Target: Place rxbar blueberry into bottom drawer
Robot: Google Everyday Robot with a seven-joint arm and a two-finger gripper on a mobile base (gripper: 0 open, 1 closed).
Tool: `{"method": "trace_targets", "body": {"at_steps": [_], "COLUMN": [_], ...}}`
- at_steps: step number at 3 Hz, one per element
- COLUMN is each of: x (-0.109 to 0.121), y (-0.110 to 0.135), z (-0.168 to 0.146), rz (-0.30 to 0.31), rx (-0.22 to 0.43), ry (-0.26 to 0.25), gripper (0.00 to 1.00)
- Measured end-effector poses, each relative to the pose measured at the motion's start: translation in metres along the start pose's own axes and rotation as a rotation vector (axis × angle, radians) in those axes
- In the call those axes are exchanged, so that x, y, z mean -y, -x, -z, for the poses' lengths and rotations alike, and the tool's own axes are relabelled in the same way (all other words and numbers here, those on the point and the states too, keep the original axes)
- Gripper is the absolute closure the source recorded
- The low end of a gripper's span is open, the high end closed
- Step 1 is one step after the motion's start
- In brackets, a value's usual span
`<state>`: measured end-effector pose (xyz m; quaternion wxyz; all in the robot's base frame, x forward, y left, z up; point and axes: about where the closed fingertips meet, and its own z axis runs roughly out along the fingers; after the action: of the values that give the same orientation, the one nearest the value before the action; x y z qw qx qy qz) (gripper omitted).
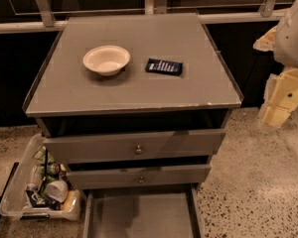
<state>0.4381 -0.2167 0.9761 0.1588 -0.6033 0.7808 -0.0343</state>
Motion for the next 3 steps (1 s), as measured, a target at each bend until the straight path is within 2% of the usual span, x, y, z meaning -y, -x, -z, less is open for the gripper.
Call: {"method": "trace_targets", "body": {"at_steps": [2,3], "x": [-0.001,0.014], "y": [0.002,0.021], "z": [-0.002,-0.011], "rz": [0.003,0.024], "rx": [0.011,0.061], "ry": [0.010,-0.016], "gripper": [0.00,0.00]}}
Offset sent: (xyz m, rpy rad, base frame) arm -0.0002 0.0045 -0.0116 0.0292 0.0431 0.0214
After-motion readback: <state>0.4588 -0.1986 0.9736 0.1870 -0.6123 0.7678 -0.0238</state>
